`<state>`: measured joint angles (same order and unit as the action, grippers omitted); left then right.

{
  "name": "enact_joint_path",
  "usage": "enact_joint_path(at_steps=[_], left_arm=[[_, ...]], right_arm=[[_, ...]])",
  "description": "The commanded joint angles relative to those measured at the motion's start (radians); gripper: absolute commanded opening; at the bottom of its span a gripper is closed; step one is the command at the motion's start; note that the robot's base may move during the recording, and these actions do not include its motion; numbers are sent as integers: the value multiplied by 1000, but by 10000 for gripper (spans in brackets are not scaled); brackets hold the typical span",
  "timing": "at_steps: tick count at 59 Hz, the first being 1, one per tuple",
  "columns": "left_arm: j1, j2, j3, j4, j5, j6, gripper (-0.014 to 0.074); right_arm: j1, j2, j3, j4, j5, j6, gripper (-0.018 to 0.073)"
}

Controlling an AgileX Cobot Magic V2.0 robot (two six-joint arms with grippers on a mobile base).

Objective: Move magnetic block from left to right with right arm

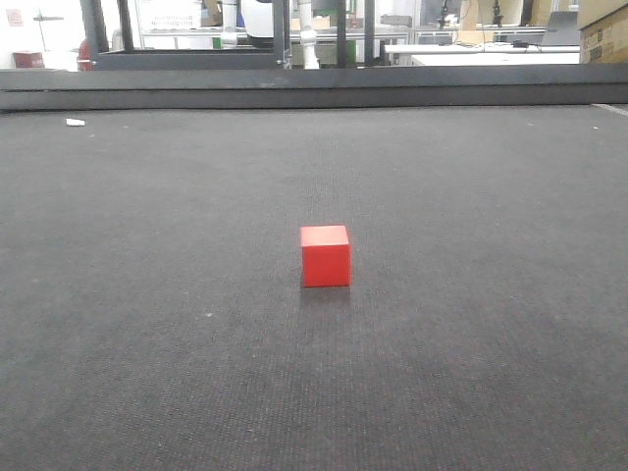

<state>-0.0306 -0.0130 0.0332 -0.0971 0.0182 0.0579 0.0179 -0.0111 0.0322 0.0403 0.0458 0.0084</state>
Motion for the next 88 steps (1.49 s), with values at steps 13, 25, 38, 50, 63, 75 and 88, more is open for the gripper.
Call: enact_joint_path(at_steps=[13,25,38,50,63,75,88], left_arm=[[-4,-12,8,-5,-83,-6,-126],[-4,-12,8,-5,-83,-6,-126],[-4,-12,8,-5,-83,-6,-126],[-4,-12,8,-5,-83,-6,-126],[-4,-12,8,-5,-83,-6,-126],[-4,-12,8,-5,-83,-6,-126],[-4,-12,8,-5,-83,-6,-126]], right_arm=[[-7,-21,-1,-10,-89,-8,59],[-7,-21,-1,-10,-89,-8,59],[-7,-21,-1,-10,-90,-8,59],[-7,-21,-25,-10,-171,3,59],[-2,88,-268,-5,38,100,59],[-2,350,-488,-5,132,100,295],[71,669,-765,-11,272,100,573]])
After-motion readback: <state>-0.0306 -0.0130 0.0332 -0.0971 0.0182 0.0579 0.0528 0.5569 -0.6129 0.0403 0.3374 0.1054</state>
